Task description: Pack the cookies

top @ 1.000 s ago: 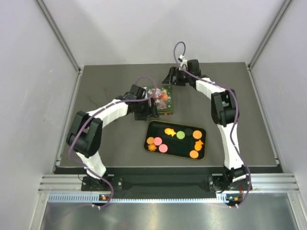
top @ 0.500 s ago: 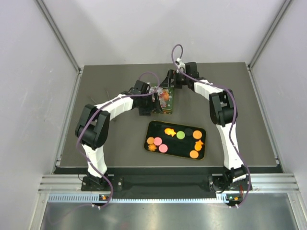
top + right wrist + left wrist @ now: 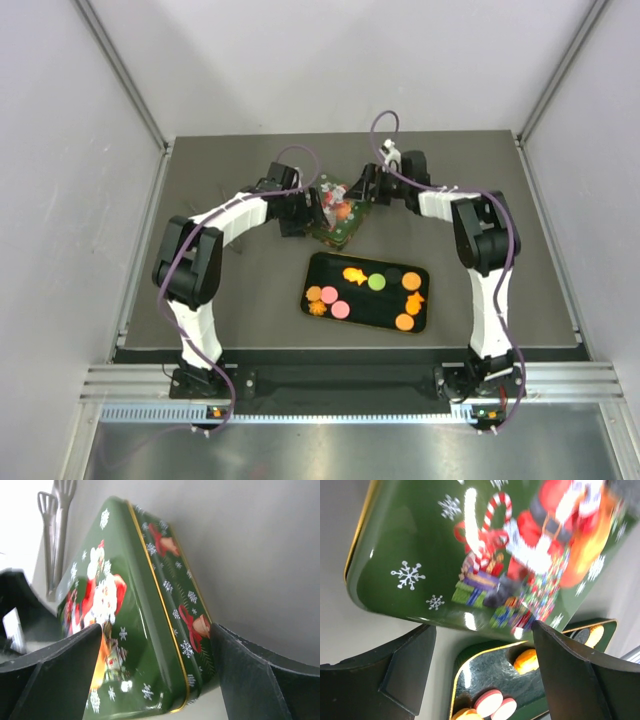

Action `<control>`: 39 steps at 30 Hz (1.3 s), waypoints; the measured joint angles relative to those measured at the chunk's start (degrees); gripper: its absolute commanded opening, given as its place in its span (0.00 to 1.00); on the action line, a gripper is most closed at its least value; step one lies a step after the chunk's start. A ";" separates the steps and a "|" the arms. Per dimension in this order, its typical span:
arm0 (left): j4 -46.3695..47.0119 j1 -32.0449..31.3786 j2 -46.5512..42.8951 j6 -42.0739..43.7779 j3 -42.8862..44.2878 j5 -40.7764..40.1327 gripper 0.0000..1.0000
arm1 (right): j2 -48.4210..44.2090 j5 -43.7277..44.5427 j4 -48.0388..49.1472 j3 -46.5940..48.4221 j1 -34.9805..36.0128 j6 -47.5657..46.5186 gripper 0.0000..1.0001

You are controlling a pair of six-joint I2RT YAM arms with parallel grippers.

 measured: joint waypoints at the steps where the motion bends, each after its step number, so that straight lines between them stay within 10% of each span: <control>1: 0.00 0.31 0.00 0.00 0.13 -0.13 0.83 | -1.11 0.04 1.33 -2.27 0.02 0.81 0.86; 27: -1.86 2.12 0.00 2.05 3.15 -3.15 0.82 | -6.45 -0.17 10.32 -15.87 0.33 10.03 0.77; 39: -2.45 3.26 2.38 2.84 4.76 -2.69 0.84 | -8.76 3.65 7.39 -16.59 2.19 8.50 0.56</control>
